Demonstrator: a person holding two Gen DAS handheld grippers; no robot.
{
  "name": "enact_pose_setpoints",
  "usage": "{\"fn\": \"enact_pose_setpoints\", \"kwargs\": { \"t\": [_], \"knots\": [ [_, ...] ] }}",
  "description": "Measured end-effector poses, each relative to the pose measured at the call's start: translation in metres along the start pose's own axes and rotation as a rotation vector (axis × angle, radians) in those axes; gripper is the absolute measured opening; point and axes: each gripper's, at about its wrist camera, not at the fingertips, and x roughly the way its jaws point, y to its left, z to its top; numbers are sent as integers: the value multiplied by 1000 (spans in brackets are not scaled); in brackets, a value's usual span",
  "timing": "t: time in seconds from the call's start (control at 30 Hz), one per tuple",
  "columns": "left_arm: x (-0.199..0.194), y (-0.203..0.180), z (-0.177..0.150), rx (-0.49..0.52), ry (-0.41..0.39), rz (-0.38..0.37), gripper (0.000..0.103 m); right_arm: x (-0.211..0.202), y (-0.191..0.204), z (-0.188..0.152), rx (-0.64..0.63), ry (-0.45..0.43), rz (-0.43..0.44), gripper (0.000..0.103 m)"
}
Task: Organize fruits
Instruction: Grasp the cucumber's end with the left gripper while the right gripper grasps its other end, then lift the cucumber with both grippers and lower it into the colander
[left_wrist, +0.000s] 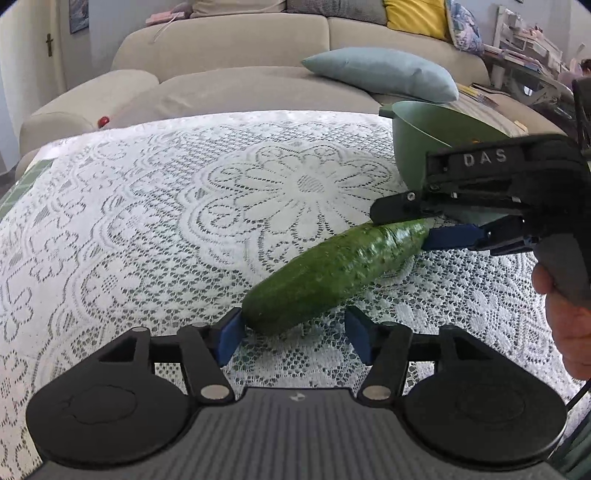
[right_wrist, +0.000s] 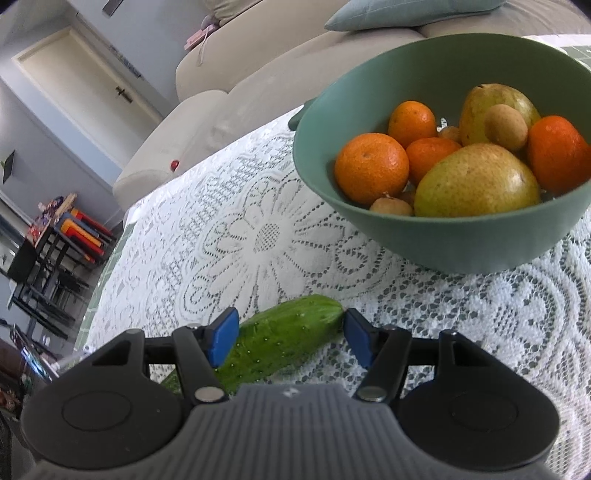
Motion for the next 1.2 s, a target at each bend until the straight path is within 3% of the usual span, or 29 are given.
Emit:
{"fn": "enact_pose_setpoints", "kwargs": {
  "t": [0.13, 0.27, 0.7, 1.2],
  "knots": [
    [1, -1, -1, 10, -9, 5, 69, 0, 1, -2, 6, -28, -14, 58],
    [-1, 3, 1, -5, -13, 5, 58, -1, 1, -3, 1, -37, -15, 57],
    [-9, 12, 6, -68, -36, -40, 58, -17, 0, 2, 1, -59, 44, 50],
    [-32, 3, 22, -52, -124, -23, 58, -46, 7, 12, -25, -141, 122, 49]
  ]
}}
